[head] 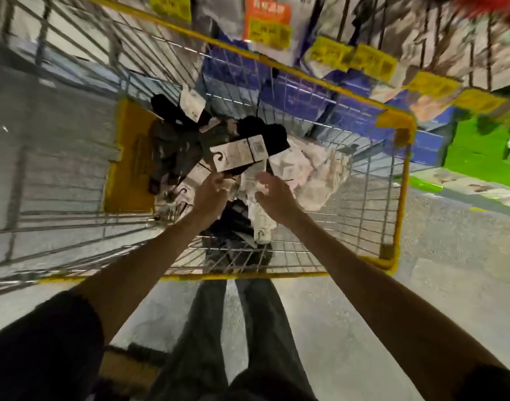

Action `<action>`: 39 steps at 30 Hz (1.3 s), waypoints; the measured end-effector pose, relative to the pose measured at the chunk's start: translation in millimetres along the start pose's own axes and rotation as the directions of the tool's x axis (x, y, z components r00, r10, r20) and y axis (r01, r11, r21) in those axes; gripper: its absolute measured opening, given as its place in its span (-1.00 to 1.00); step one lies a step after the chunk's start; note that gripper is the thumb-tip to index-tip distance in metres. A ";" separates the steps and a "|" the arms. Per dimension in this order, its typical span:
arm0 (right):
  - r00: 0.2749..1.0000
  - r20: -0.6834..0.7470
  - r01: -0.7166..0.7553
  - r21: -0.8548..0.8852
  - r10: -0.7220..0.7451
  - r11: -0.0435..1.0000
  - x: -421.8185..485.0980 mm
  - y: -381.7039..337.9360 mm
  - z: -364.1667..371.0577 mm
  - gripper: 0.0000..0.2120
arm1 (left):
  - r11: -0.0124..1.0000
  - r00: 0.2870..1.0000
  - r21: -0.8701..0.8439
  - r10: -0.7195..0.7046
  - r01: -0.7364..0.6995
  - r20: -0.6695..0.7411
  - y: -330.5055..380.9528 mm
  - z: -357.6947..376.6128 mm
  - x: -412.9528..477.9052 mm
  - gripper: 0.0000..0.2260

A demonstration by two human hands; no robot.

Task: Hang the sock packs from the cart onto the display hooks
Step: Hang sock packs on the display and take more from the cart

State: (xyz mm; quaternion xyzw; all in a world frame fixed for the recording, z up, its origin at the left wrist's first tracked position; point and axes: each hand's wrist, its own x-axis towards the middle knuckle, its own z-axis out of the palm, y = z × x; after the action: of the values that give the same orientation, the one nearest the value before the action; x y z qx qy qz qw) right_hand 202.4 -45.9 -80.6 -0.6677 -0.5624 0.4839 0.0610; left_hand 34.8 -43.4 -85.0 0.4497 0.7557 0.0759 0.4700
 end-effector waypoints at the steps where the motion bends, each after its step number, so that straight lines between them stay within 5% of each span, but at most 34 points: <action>1: 1.000 0.023 0.001 -0.049 0.000 0.999 7.7 5.0 10.3 -0.52 | 0.998 0.998 -0.037 -0.054 0.053 -0.027 -5.8 2.9 9.1 -0.66; 5: 0.995 0.069 0.093 -0.302 -0.076 0.949 45.4 25.1 44.6 -0.40 | 0.962 0.972 -0.196 -0.214 0.193 -0.095 -22.6 10.8 36.9 -0.66; 13: 0.971 0.013 0.192 -0.640 -0.240 0.744 140.3 0.3 78.8 0.02 | 0.980 0.987 -0.196 0.002 -0.034 -0.164 -31.1 9.2 69.2 -0.53; 18: 0.956 0.046 0.230 -0.728 -0.289 0.646 152.5 -3.3 73.8 -0.06 | 0.960 0.986 -0.280 -0.033 -0.013 -0.162 -42.6 8.9 77.8 -0.54; 23: 0.972 0.000 0.225 -0.279 -0.234 0.934 116.1 8.6 60.5 -0.63 | 0.918 0.994 -0.396 -0.050 0.009 -0.094 -52.0 4.4 71.7 -0.54; 26: 0.989 -0.012 0.148 0.101 -0.148 0.984 81.8 2.0 40.9 -0.86 | 0.877 0.999 -0.479 -0.045 0.030 -0.020 -51.2 -1.2 69.5 -0.54; 31: 0.985 0.162 -0.148 0.654 0.054 0.741 47.9 -25.5 -2.1 -0.80 | 0.802 0.956 -0.595 0.128 0.056 0.263 -37.1 -15.6 60.8 -0.61; 37: 0.966 0.234 -0.253 0.762 0.110 0.596 49.5 -27.9 -11.1 -0.81 | 0.699 0.780 -0.634 0.176 0.331 0.601 -18.9 -30.4 56.3 -0.89; 39: 0.962 0.231 -0.272 0.762 0.145 0.588 55.1 -25.3 -3.4 -0.72 | 0.758 0.702 -0.529 0.134 0.382 0.699 -14.2 -32.1 48.1 -0.67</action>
State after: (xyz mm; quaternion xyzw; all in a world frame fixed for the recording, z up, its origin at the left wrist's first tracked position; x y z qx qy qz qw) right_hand 181.8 9.3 -94.8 -0.5971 -0.2132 0.7319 0.2497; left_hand -6.2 -5.7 -105.9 0.1995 0.4766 0.1177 0.8480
